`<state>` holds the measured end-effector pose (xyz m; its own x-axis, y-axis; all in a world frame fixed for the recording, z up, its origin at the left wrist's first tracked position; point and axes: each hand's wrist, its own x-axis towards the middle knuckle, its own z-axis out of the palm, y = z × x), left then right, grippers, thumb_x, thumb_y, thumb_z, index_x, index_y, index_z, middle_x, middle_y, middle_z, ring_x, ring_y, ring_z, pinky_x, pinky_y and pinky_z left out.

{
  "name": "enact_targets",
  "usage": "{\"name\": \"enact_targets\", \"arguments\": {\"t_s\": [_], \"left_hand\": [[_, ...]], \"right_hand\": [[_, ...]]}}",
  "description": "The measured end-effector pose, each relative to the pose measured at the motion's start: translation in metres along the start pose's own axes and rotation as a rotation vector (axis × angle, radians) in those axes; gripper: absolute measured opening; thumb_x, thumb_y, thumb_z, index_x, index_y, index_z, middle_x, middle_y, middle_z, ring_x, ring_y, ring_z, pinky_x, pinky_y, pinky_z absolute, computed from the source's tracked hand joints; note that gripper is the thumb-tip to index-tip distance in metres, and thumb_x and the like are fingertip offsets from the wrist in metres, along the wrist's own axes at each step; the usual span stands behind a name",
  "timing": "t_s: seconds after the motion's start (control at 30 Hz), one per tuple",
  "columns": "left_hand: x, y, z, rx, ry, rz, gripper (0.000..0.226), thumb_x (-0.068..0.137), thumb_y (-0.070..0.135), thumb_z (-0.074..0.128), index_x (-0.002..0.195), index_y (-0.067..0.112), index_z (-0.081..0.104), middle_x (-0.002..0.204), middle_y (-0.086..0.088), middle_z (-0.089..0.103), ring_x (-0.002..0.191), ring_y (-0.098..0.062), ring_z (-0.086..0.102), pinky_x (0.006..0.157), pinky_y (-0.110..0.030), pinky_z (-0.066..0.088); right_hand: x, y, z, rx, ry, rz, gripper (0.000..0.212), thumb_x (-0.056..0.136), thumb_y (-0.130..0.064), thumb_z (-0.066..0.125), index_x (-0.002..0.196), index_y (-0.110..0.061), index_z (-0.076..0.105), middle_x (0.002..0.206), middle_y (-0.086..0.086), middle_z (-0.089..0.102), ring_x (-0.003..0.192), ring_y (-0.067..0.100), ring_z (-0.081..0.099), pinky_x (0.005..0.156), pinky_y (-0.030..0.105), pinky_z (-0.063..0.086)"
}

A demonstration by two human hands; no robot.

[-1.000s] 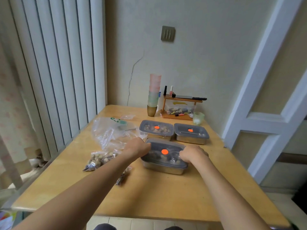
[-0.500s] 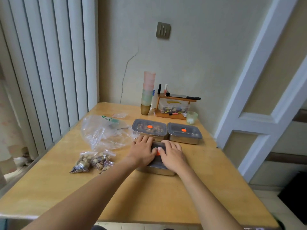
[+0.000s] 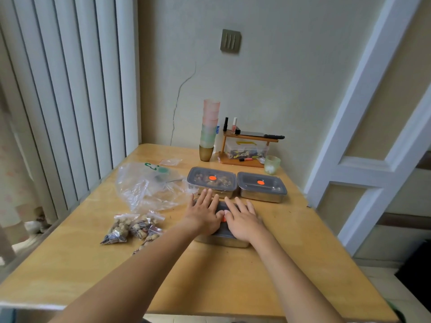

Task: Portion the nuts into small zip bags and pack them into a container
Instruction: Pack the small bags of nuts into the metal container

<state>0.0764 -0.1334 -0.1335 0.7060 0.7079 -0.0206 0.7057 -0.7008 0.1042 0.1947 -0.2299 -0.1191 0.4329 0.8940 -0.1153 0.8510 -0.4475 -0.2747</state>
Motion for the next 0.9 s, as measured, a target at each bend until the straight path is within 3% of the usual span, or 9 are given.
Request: {"name": "enact_targets", "arguments": {"t_s": [0.2, 0.53, 0.73, 0.83, 0.9], "left_hand": [[0.001, -0.003, -0.005, 0.003, -0.075, 0.022, 0.07, 0.105, 0.055, 0.007, 0.161, 0.017, -0.009, 0.168, -0.005, -0.019, 0.154, -0.021, -0.02, 0.125, -0.046, -0.01], [-0.001, -0.006, -0.008, -0.069, -0.045, 0.047, 0.068, 0.106, 0.054, 0.01, 0.162, 0.018, -0.002, 0.169, -0.004, -0.012, 0.155, -0.019, -0.014, 0.126, -0.044, -0.006], [-0.005, -0.004, 0.001, -0.032, 0.013, 0.05, 0.066, 0.107, 0.05, 0.008, 0.162, 0.016, -0.005, 0.169, -0.004, -0.013, 0.155, -0.02, -0.015, 0.126, -0.044, -0.007], [-0.008, -0.007, -0.003, -0.14, 0.063, 0.058, 0.059, 0.11, 0.042, 0.016, 0.163, 0.017, 0.007, 0.17, -0.003, 0.001, 0.157, -0.018, -0.004, 0.126, -0.04, -0.004], [-0.011, -0.009, -0.004, -0.301, 0.166, 0.027, 0.056, 0.109, 0.037, 0.03, 0.16, 0.014, 0.021, 0.168, -0.006, 0.018, 0.155, -0.022, 0.012, 0.126, -0.036, 0.007]], "right_hand": [[0.0, -0.002, -0.008, -0.019, -0.081, -0.01, 0.055, 0.11, -0.048, 0.014, 0.163, -0.044, -0.002, 0.172, -0.009, -0.013, 0.157, 0.025, -0.022, 0.124, 0.06, 0.005], [0.008, 0.0, -0.013, 0.024, -0.113, -0.023, 0.057, 0.111, -0.049, 0.018, 0.165, -0.037, 0.006, 0.174, -0.003, -0.001, 0.158, 0.028, -0.018, 0.128, 0.049, 0.0], [0.0, 0.002, 0.001, 0.034, 0.013, -0.034, 0.055, 0.11, -0.051, 0.018, 0.163, -0.043, 0.007, 0.173, -0.01, 0.002, 0.159, 0.02, -0.012, 0.127, 0.053, 0.011], [-0.003, 0.003, 0.005, 0.13, 0.121, -0.004, 0.051, 0.109, -0.054, 0.024, 0.16, -0.048, 0.023, 0.173, -0.01, 0.003, 0.159, 0.017, -0.004, 0.126, 0.051, 0.017], [-0.006, 0.004, 0.009, 0.238, 0.228, 0.049, 0.05, 0.108, -0.052, 0.031, 0.158, -0.048, 0.032, 0.173, -0.007, -0.001, 0.159, 0.02, 0.004, 0.126, 0.046, 0.02]]}}
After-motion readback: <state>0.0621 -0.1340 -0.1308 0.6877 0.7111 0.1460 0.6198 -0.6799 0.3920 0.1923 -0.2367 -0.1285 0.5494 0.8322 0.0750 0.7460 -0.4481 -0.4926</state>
